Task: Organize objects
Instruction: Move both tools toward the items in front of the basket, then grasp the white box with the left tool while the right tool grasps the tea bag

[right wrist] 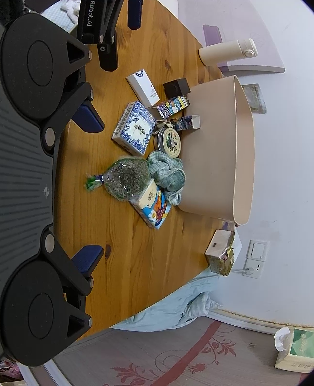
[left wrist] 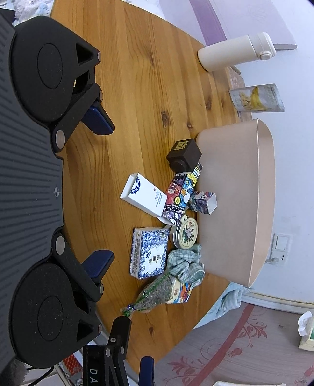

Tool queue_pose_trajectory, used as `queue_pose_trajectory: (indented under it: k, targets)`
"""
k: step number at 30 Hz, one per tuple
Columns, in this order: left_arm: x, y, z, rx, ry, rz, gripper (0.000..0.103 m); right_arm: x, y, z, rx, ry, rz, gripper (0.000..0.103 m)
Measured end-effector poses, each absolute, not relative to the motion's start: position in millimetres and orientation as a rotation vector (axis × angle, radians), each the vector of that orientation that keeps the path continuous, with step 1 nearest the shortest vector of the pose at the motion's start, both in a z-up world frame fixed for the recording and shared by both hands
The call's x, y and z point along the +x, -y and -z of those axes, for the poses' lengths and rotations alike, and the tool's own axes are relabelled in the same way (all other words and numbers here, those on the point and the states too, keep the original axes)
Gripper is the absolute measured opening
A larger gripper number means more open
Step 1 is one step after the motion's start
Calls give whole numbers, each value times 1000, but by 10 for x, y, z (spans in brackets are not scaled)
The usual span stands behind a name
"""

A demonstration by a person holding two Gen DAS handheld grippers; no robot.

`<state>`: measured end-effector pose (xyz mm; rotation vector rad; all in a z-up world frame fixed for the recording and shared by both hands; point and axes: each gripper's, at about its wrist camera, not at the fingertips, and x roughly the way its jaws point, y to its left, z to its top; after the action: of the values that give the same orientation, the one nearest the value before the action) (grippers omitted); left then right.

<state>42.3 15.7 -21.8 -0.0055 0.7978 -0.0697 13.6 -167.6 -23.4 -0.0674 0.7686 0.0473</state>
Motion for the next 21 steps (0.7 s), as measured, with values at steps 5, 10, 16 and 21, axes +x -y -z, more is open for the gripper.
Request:
queue_pose_trajectory:
  k: [5, 10, 16, 21]
  targets:
    - [518, -192, 255, -9, -809, 62, 103, 210, 1676, 255, -65, -775, -46, 101]
    - [633, -230, 301, -7, -820, 51, 103, 299, 1688, 308, -60, -783, -46, 100]
    - [778, -243, 368, 5, -832, 43, 103, 430, 1705, 376, -56, -802, -42, 98]
    - [905, -269, 419, 10, -844, 41, 103, 524, 1719, 450, -54, -822, -46, 98]
